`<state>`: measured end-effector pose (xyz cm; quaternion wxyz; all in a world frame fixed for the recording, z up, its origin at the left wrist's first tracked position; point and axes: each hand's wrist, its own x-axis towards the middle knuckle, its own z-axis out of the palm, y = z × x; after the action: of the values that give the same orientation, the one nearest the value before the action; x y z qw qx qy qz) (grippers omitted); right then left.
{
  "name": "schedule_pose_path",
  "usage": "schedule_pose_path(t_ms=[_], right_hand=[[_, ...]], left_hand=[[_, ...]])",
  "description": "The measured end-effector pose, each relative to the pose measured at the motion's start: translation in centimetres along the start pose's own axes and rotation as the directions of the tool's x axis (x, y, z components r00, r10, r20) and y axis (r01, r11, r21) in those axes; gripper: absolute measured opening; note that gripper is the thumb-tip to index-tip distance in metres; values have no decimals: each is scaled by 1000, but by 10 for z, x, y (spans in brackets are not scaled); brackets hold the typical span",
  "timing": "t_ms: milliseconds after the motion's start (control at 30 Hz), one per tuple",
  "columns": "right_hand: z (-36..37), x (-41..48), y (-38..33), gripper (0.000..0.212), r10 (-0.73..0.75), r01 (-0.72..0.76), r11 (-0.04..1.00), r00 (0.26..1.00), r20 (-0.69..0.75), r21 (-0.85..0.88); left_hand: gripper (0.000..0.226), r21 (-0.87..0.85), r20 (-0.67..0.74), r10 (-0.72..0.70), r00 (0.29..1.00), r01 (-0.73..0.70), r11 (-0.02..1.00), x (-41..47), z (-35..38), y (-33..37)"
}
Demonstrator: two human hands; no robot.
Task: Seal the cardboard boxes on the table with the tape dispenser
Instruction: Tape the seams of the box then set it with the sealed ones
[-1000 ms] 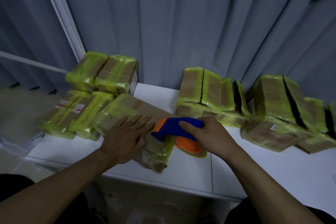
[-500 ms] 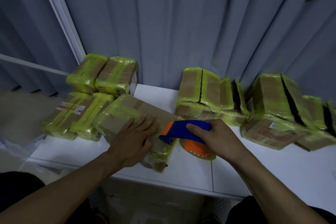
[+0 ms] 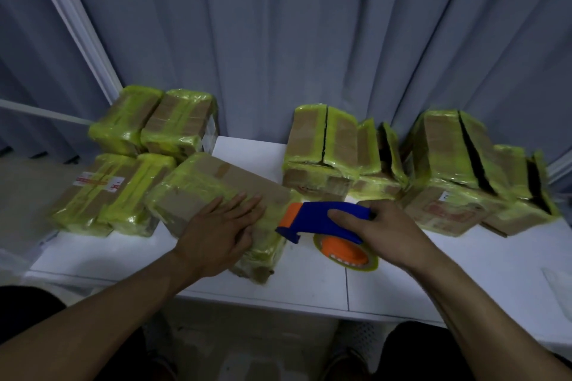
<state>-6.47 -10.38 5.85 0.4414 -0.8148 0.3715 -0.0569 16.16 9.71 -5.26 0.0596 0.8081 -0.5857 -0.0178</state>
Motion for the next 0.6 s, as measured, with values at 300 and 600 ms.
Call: schedule_pose_path(t_ms=[300, 600], right_hand=[[5, -2, 19, 35, 56, -56, 998, 995, 79, 1], [17, 13, 19, 67, 148, -109, 966, 976, 157, -233]], left_hand=[[61, -151, 45, 44, 998, -37, 988, 10, -9, 26], [56, -56, -2, 97, 995, -97, 994, 13, 1, 27]])
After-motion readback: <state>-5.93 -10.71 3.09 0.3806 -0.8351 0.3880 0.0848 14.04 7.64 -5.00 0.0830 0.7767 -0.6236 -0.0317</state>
